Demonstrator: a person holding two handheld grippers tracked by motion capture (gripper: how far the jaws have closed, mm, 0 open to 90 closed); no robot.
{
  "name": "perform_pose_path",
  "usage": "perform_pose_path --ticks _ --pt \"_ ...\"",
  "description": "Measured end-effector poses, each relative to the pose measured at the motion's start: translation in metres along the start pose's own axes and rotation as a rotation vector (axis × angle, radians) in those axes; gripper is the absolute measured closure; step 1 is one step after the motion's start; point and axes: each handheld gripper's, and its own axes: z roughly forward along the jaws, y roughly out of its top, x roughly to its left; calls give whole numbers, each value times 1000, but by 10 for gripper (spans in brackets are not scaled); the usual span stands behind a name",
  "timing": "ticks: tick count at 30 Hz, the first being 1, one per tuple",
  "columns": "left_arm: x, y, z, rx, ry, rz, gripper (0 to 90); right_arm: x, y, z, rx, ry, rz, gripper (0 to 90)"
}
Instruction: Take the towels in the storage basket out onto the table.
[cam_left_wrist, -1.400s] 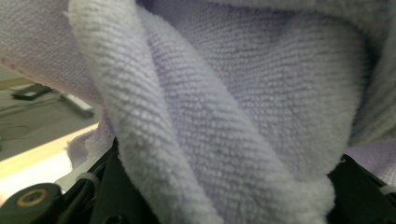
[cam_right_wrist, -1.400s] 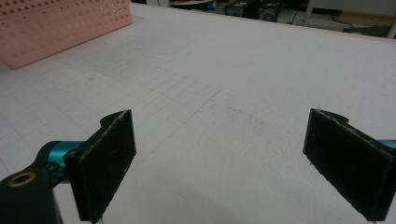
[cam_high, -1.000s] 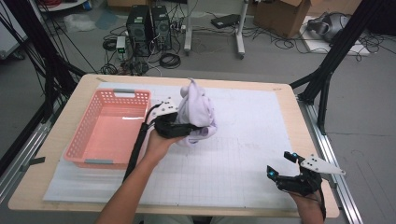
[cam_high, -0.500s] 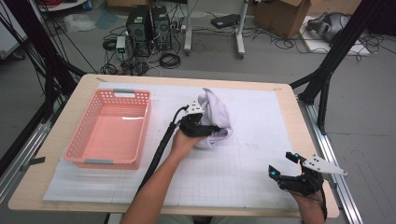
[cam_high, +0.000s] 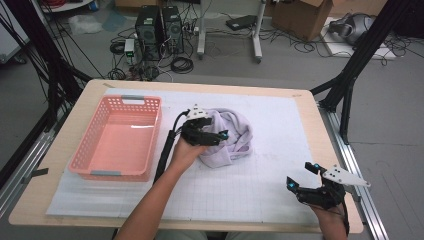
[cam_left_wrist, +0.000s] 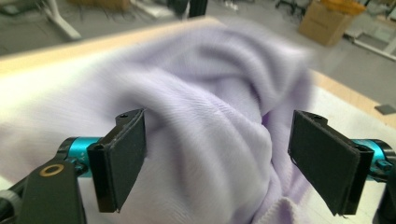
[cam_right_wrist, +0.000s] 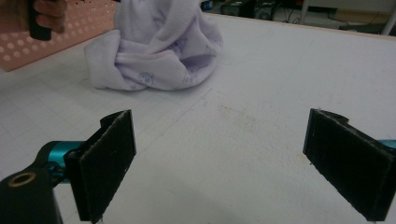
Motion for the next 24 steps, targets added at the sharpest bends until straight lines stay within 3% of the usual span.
perform_pose_path --ticks 4,6,12,15,24 --pt "3 -6 -22 -25 12 5 183 -1 0 1 -1 2 4 82" --pt "5 -11 -28 -38 -4 -3 183 -1 1 0 -4 4 6 82" --pt "1 -24 -42 -81 -9 35 191 -1 1 2 -5 7 5 82" --pt "1 -28 -47 -107 -11 22 200 -2 2 1 -10 4 9 82" --pt "0 -36 -50 -77 -8 48 198 -4 1 4 -6 0 13 82"
